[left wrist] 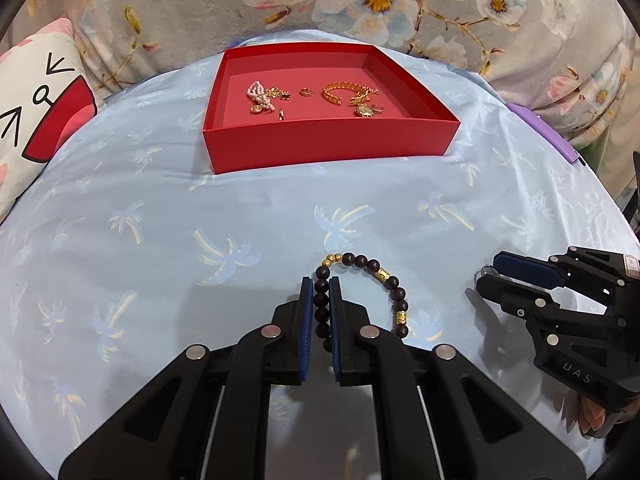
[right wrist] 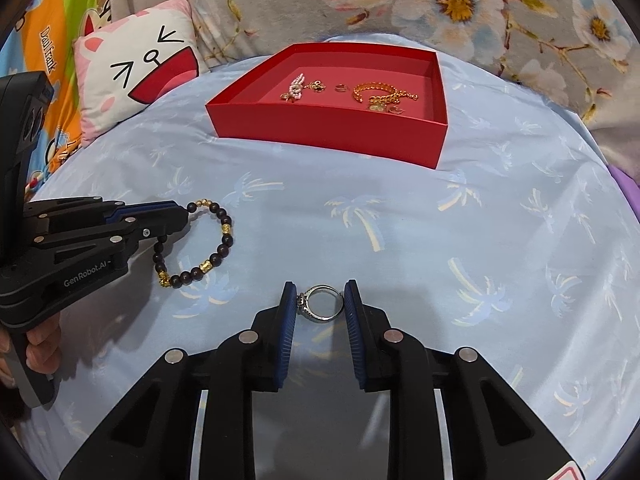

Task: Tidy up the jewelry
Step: 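Grasp the black bead bracelet with the left tool while the right tool grasps the silver ring, then lift the bead bracelet and silver ring and carry both over the tray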

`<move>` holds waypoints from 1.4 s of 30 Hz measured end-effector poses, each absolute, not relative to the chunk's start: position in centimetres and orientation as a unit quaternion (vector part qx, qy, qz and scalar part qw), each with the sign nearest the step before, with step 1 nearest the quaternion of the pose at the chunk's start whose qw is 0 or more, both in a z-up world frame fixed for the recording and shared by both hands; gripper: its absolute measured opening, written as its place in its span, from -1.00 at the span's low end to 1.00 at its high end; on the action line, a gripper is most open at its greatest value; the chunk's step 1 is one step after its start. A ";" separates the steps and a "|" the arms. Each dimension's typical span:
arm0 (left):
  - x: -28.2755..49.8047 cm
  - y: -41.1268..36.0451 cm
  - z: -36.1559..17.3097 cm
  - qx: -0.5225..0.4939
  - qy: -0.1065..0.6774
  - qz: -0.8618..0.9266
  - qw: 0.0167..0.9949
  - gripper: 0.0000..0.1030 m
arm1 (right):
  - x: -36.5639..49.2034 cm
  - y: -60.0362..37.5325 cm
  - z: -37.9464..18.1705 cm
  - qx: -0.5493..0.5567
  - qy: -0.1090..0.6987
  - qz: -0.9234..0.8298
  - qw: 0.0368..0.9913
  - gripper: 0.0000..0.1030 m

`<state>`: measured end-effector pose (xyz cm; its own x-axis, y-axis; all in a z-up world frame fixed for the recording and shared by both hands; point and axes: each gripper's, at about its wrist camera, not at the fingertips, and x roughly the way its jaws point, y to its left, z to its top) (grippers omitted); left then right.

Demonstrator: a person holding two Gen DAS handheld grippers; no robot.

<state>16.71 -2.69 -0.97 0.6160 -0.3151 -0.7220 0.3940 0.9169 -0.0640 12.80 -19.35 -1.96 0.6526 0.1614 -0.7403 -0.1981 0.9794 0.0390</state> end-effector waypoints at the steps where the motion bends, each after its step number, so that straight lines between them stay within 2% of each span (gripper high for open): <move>1: 16.7 -2.6 -0.8 0.049 0.390 -0.198 0.898 -0.86 | 12.8 -19.5 -1.9 -0.020 0.405 0.100 0.909 -0.56; 9: 17.4 -1.0 3.4 0.044 0.350 -0.188 0.917 -0.86 | 14.2 -20.9 1.5 -0.006 0.389 0.102 0.916 -0.56; 15: 20.1 -0.1 7.7 0.045 0.314 -0.175 0.932 -0.86 | 19.0 -21.4 5.4 0.001 0.356 0.092 0.930 -0.56; 21: 24.7 -1.0 10.3 0.025 0.291 -0.171 0.941 -0.86 | 24.7 -21.2 6.5 0.028 0.343 0.085 0.935 -0.56; 29: 30.5 -1.9 7.8 0.002 0.320 -0.159 0.934 -0.86 | 29.9 -18.9 4.1 0.026 0.366 0.087 0.926 -0.56; 42: 33.2 -2.6 4.7 0.008 0.354 -0.150 0.923 -0.86 | 31.8 -18.1 1.9 0.026 0.383 0.092 0.919 -0.56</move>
<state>33.23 -2.57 4.66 0.7050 -0.2709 -0.6554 0.2817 0.9551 -0.0918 31.85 -18.14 1.91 0.6892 0.1890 -0.6994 -0.1499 0.9817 0.1177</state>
